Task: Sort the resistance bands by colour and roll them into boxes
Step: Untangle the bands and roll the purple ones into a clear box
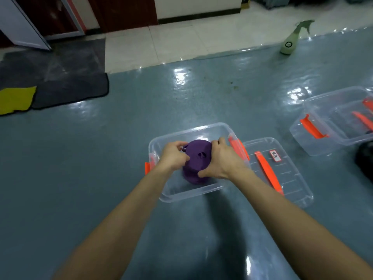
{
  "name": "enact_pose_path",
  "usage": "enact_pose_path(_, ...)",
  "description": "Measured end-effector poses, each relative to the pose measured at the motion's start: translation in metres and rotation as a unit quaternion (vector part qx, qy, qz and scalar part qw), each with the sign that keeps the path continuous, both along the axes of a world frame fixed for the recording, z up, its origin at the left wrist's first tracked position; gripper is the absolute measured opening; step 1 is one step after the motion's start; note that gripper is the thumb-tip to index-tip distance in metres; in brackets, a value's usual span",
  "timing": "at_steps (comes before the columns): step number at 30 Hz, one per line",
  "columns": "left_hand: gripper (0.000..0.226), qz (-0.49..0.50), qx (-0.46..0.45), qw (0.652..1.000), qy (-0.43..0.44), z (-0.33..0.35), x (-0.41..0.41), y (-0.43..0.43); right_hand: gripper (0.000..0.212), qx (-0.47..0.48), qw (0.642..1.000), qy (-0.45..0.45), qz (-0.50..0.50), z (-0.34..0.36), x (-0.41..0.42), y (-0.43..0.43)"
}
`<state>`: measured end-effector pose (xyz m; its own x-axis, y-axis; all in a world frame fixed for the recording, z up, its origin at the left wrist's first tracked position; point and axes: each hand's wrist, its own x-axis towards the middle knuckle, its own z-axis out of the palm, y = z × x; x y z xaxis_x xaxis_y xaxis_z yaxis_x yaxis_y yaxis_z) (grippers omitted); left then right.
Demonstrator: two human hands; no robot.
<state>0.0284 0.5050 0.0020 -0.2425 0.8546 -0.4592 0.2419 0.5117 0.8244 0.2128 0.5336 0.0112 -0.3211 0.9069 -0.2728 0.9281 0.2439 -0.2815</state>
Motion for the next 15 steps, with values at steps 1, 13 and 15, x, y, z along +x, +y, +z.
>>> enact_pose_path(1, 0.053, -0.013, -0.007, 0.999, 0.048, -0.008, -0.001, 0.003, 0.102, -0.020, 1.000, -0.011, 0.001, -0.005, -0.005, 0.002)
enact_pose_path(13, 0.044, -0.039, -0.055, 0.968, 0.242, -0.049, 0.007, 0.004, 0.100, -0.121, 0.985, -0.114, 0.048, -0.028, -0.034, 0.019)
enact_pose_path(15, 0.036, -0.054, -0.057, 0.958, 0.277, -0.050, 0.009, 0.004, 0.103, -0.128, 0.983, -0.122, 0.051, -0.026, -0.036, 0.019)
